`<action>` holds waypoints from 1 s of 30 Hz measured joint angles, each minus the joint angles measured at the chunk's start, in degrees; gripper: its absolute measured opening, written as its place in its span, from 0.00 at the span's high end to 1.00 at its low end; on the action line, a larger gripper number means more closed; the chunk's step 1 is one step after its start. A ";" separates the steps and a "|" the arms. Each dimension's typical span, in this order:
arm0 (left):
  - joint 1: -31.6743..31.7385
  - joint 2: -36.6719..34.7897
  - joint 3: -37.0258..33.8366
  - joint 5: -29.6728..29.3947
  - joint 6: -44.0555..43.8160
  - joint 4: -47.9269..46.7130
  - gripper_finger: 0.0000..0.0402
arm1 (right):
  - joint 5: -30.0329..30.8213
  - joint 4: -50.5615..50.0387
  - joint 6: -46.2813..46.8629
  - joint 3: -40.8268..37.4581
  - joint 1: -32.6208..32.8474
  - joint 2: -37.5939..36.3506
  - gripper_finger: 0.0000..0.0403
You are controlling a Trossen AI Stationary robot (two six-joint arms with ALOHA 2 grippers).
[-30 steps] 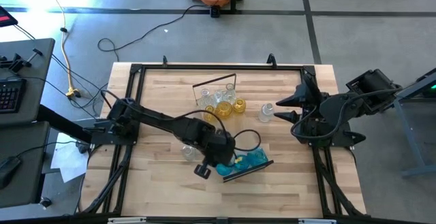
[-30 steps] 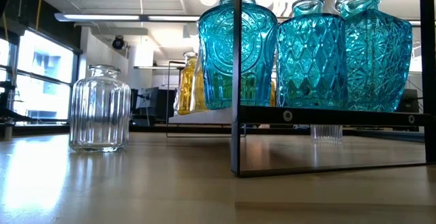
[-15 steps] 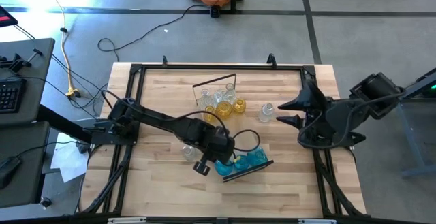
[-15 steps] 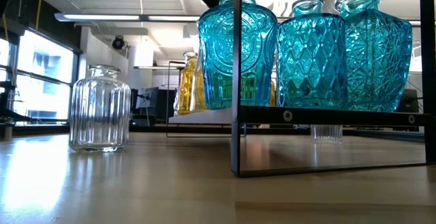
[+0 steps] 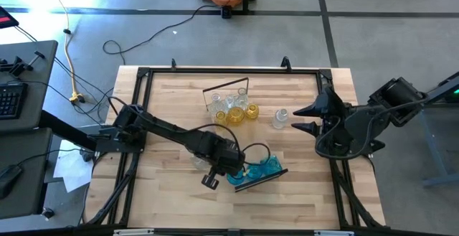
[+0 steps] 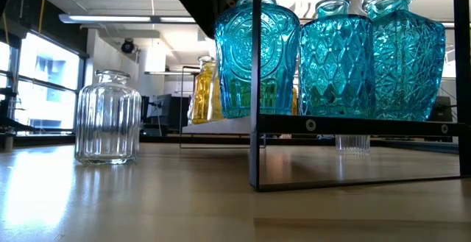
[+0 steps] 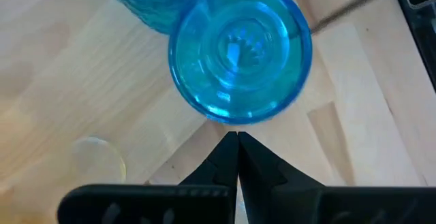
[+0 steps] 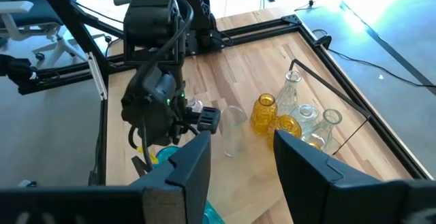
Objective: Sort vases onto shelf
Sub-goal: Put the blue crystal vase on the shelf aligned with the other blue crystal vases
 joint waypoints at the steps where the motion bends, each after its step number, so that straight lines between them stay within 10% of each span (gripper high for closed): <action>1: 0.02 0.00 -0.18 0.06 -0.02 0.59 1.00 | -0.02 0.00 -0.06 0.00 0.00 0.00 0.64; 30: 0.49 0.02 -0.24 4.31 0.46 7.12 1.00 | 0.00 0.00 -0.13 -0.01 0.00 0.00 0.64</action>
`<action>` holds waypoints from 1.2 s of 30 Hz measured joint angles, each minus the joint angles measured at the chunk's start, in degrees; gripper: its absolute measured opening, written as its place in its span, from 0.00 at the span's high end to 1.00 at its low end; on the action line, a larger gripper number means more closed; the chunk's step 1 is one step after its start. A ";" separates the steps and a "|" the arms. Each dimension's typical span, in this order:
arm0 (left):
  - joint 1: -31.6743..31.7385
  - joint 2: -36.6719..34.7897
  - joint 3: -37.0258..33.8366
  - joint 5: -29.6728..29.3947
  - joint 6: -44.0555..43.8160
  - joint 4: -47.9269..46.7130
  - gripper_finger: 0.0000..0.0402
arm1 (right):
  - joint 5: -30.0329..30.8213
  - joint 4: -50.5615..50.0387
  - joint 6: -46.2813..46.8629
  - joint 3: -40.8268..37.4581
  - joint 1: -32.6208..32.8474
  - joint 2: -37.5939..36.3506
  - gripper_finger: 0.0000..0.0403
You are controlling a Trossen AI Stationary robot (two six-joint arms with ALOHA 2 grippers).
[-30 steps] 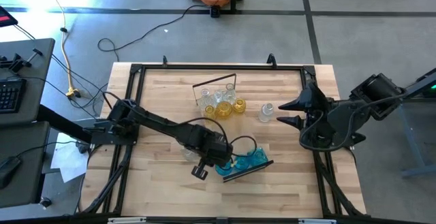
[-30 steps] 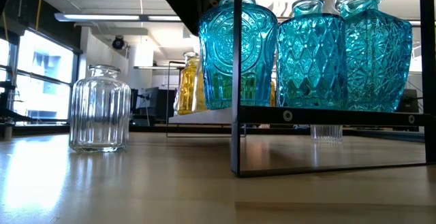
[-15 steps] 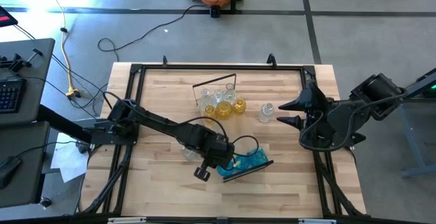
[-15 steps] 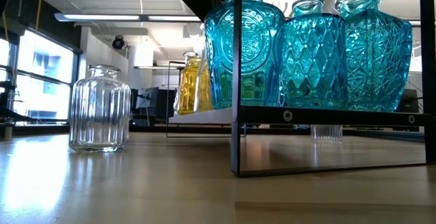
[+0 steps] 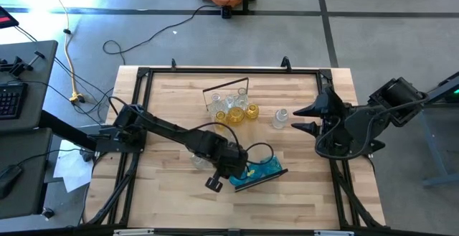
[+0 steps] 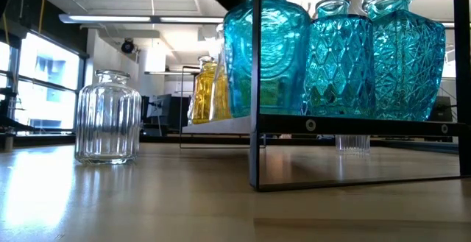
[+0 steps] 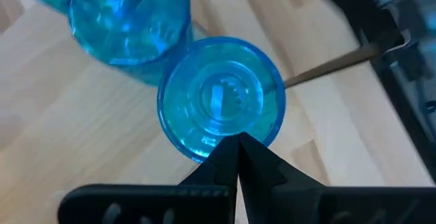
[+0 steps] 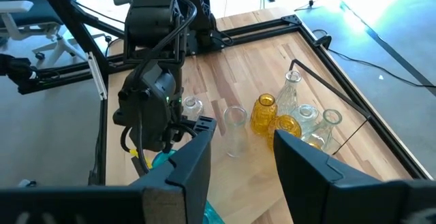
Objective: Sort vases onto shelf
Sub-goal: Put the blue crystal vase on the shelf aligned with the other blue crystal vases, then put the transparent crystal vase on the shelf aligned with the other transparent crystal vase
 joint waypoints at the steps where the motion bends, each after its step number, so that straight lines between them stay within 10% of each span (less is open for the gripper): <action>1: 0.01 0.00 0.00 0.62 -0.03 0.49 1.00 | 0.00 0.00 0.00 0.01 0.00 0.00 0.64; 16: 0.28 -1.11 0.00 -6.79 -0.52 -1.70 1.00 | 0.00 0.00 0.17 0.00 0.00 0.00 0.64; 36: 1.72 -20.68 0.09 -17.58 -17.73 -18.51 1.00 | 0.00 0.00 0.02 0.01 -0.02 0.04 0.64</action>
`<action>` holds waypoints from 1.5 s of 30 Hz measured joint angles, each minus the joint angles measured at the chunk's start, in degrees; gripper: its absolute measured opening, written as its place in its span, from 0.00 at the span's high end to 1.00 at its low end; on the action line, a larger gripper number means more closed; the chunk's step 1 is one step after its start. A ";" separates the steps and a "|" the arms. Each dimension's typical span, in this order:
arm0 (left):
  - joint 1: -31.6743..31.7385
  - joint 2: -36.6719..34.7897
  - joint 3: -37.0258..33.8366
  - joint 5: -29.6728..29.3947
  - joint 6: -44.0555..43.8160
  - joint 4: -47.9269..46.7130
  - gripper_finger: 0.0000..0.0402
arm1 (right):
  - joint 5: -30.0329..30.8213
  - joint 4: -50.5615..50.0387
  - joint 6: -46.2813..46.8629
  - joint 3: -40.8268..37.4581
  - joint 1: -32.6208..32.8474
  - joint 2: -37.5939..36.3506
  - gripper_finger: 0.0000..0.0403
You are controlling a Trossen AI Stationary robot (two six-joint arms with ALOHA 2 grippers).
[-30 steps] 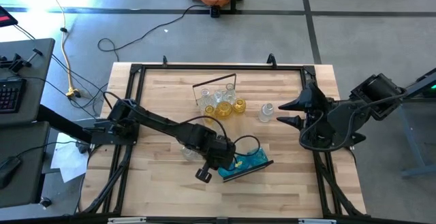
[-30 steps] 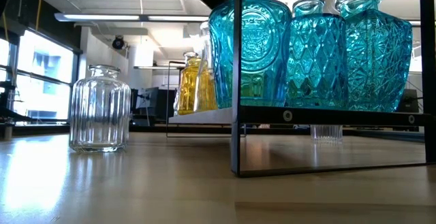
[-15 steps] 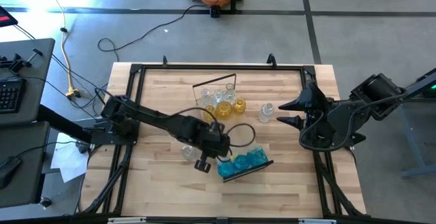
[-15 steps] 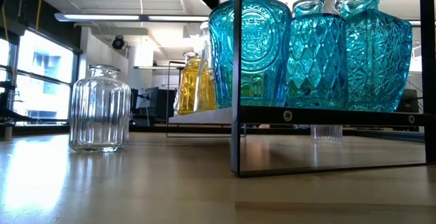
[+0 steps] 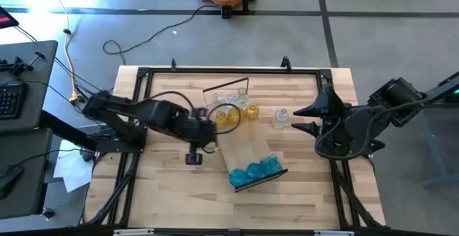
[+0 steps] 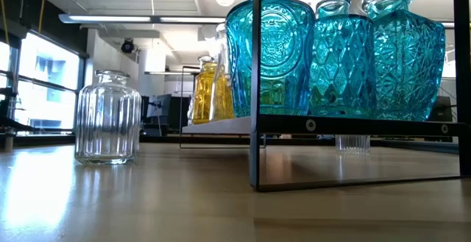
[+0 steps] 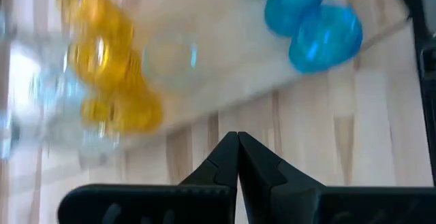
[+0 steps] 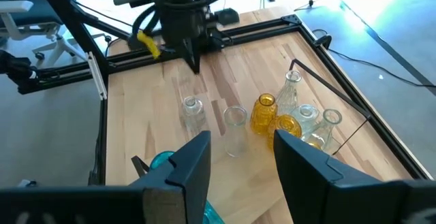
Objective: Sort vases onto shelf
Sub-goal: Put the transparent crystal vase on the shelf aligned with the other transparent crystal vase
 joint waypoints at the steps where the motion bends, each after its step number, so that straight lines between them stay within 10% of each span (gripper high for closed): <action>1: -0.18 -0.68 -0.01 0.01 -1.41 -2.36 1.00 | 0.00 0.00 0.12 0.00 0.02 0.01 0.64; 15: -7.31 -6.90 -8.14 -2.23 -13.93 -14.58 1.00 | 2.46 0.00 0.18 0.00 0.00 1.48 0.64; 31: -14.95 -45.24 -38.37 -17.26 -48.46 -4.46 1.00 | 4.92 0.00 0.39 0.00 -0.55 1.51 0.64; 45: -14.89 -28.25 -54.55 -4.76 -34.35 35.18 1.00 | 3.69 0.00 1.55 -0.02 -3.28 1.51 0.64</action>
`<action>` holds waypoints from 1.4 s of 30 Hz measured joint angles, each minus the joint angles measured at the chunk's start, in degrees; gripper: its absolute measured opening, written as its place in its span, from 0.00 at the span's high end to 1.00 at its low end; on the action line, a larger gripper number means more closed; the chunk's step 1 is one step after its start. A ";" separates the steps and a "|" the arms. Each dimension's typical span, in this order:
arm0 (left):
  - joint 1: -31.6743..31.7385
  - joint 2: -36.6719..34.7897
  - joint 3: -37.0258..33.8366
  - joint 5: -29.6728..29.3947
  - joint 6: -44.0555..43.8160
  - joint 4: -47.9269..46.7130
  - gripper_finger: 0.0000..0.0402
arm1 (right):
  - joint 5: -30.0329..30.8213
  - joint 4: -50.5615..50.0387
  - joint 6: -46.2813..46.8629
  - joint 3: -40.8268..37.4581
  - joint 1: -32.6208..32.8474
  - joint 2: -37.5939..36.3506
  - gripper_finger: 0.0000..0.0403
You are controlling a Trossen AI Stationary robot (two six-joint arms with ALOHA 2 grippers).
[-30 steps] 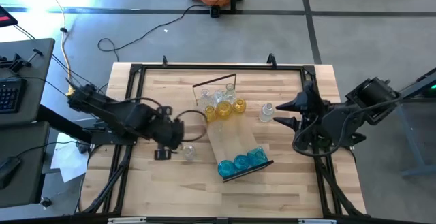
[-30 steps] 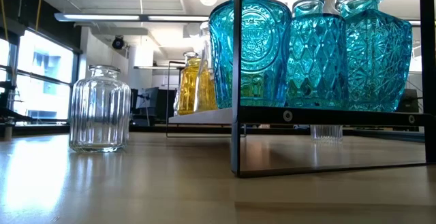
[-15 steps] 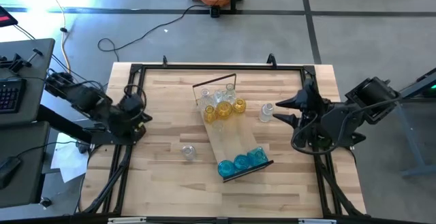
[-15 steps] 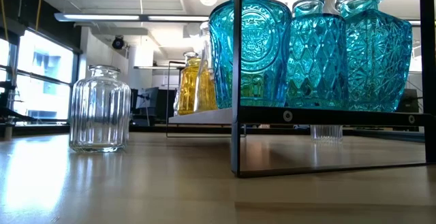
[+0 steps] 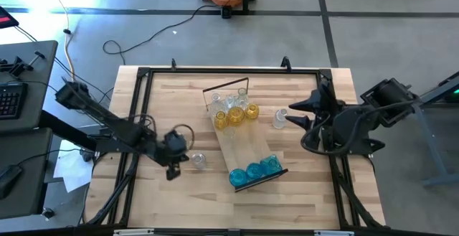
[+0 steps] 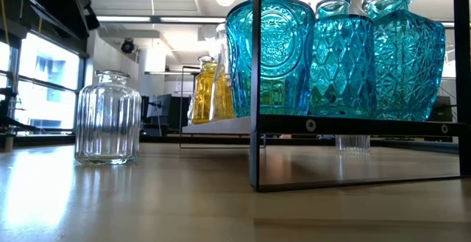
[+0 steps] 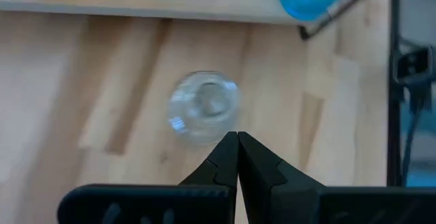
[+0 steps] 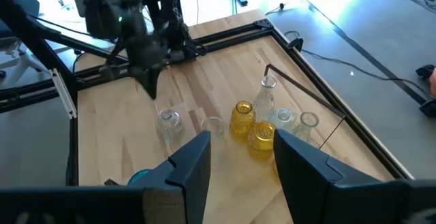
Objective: Sort vases onto shelf
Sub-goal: Put the transparent crystal vase on the shelf aligned with the other transparent crystal vase
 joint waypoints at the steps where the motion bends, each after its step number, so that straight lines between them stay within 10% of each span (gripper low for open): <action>1: 0.04 1.54 0.00 1.30 1.14 1.70 1.00 | -0.49 0.00 -0.02 0.00 -0.29 0.00 0.64; 23: 5.07 8.05 0.02 7.85 17.82 8.51 0.58 | -3.89 0.00 1.21 0.00 -1.29 0.00 0.64; 42: 10.13 11.22 0.06 17.01 20.14 8.95 0.54 | -3.73 0.00 1.86 0.00 -1.29 -0.02 0.64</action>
